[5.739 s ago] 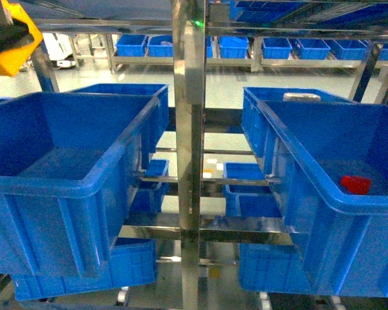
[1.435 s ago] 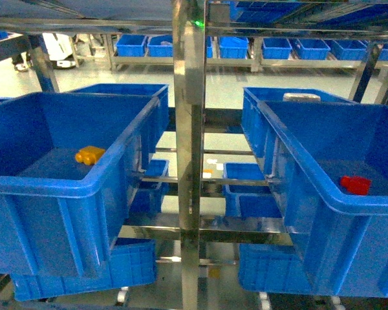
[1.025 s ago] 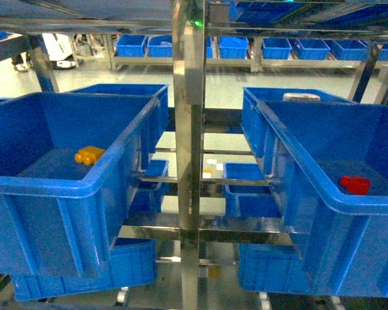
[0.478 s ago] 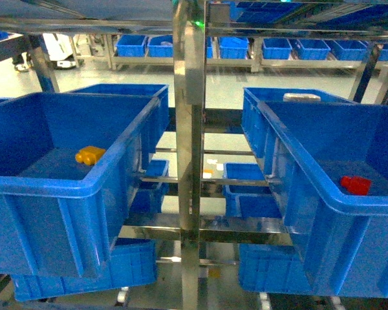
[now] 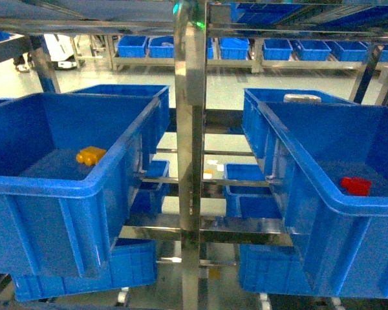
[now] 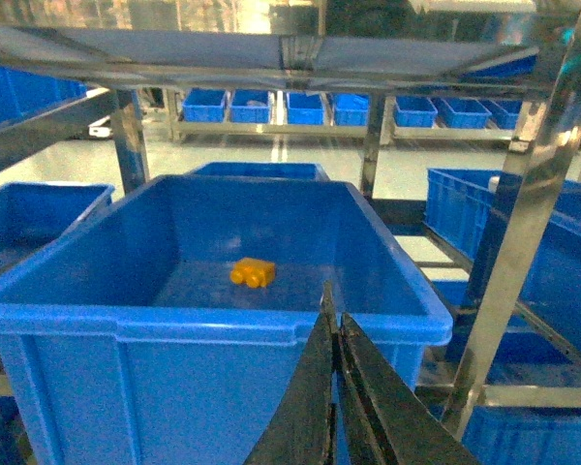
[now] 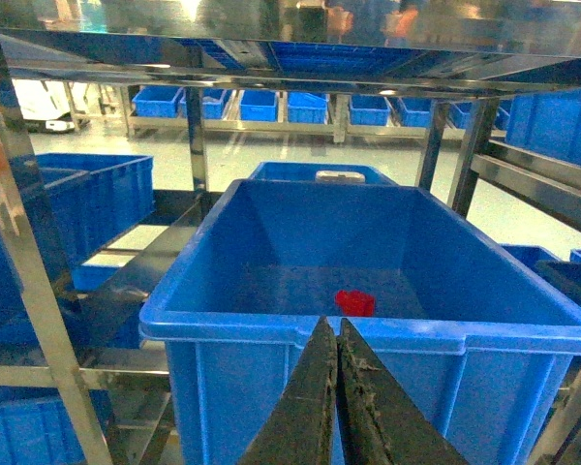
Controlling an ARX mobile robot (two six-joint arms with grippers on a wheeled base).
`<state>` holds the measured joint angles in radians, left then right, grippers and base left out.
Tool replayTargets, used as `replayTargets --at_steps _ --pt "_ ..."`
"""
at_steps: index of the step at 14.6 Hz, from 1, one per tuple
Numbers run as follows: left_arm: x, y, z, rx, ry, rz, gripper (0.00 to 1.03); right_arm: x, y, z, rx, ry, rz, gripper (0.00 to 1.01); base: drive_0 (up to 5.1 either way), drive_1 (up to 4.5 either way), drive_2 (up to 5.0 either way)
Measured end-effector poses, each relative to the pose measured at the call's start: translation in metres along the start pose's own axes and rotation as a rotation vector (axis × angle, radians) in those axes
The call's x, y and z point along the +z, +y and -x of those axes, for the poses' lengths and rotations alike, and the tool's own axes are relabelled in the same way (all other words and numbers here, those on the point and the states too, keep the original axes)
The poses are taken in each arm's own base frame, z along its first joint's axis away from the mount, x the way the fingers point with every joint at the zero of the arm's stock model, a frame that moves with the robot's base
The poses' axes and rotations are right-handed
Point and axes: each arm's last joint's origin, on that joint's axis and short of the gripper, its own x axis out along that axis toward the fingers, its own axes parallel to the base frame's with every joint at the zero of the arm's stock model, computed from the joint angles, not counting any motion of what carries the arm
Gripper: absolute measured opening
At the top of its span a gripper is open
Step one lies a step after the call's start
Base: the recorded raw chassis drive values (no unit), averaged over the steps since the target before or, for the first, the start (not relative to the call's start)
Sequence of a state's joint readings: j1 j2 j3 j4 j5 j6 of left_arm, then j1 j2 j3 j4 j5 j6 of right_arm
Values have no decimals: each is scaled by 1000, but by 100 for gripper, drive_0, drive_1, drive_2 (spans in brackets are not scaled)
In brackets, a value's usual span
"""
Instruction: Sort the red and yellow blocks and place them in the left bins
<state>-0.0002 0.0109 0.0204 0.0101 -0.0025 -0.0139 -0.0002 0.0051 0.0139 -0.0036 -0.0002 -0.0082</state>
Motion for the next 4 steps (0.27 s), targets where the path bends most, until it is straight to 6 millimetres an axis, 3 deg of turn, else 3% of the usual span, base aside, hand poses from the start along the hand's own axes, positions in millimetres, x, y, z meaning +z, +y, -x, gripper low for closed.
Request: replayTargets --at_steps 4 --pt "-3 0 0 -2 19 0 2 0 0 0 0 0 0 2 0 0 0"
